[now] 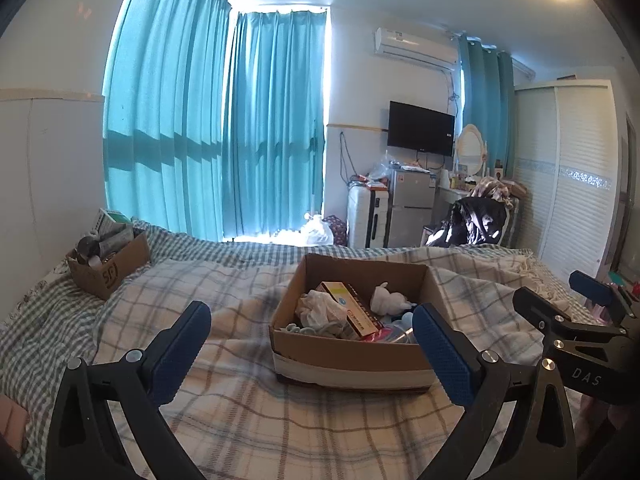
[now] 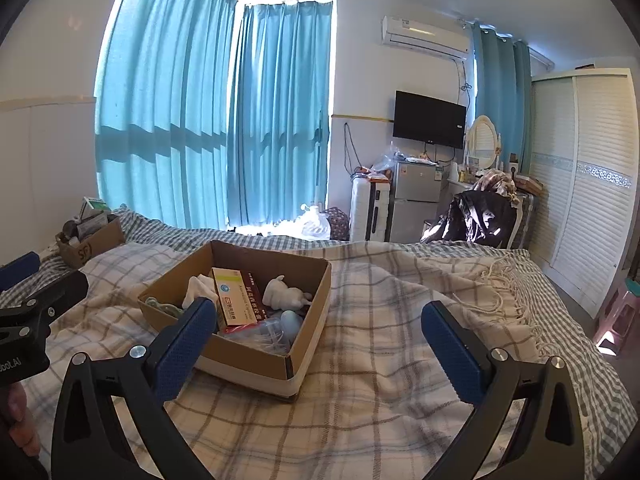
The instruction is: Organize objects
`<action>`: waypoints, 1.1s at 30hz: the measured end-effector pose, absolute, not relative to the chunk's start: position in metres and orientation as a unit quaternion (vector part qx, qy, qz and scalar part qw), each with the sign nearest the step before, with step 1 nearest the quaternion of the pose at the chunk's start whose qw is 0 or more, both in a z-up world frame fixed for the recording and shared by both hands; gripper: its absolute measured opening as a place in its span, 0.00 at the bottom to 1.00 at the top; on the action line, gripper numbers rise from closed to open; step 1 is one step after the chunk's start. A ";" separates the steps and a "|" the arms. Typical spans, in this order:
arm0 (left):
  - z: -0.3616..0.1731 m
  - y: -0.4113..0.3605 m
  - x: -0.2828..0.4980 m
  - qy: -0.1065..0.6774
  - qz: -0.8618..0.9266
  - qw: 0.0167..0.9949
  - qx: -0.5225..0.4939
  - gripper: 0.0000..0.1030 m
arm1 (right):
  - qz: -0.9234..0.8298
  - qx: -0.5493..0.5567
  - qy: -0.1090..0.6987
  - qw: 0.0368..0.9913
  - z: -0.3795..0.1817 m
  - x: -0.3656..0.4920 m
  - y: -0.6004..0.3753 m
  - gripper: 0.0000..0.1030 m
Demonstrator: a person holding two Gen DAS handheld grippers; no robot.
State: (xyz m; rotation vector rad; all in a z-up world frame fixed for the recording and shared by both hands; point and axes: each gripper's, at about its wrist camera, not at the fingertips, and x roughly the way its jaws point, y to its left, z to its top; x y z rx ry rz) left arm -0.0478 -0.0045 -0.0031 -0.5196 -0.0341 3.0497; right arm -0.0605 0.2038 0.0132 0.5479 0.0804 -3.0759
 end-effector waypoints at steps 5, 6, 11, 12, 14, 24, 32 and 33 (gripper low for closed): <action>-0.004 0.002 -0.045 0.005 0.986 0.023 -0.164 1.00 | -0.983 0.183 0.021 0.009 0.011 -0.061 0.204 1.00; -0.005 0.003 -0.046 0.008 0.986 0.023 -0.165 1.00 | -0.982 0.185 0.020 0.011 0.010 -0.062 0.204 1.00; -0.006 0.006 -0.047 0.015 0.986 0.024 -0.167 1.00 | -0.982 0.189 0.014 0.012 0.009 -0.063 0.206 1.00; -0.006 0.005 -0.047 0.013 0.985 0.024 -0.168 1.00 | -0.982 0.190 0.014 0.012 0.009 -0.064 0.206 1.00; -0.007 0.004 -0.048 0.012 0.985 0.024 -0.170 1.00 | -0.981 0.191 0.014 0.013 0.008 -0.064 0.206 1.00; -0.008 0.002 -0.050 0.007 0.984 0.023 -0.175 1.00 | -0.981 0.192 0.019 0.015 0.006 -0.064 0.203 1.00; -0.009 0.000 -0.051 0.006 0.984 0.018 -0.178 1.00 | -0.981 0.194 0.022 0.017 0.006 -0.063 0.200 1.00; -0.009 -0.001 -0.051 0.005 0.984 0.018 -0.178 1.00 | -0.981 0.194 0.023 0.018 0.006 -0.063 0.200 1.00</action>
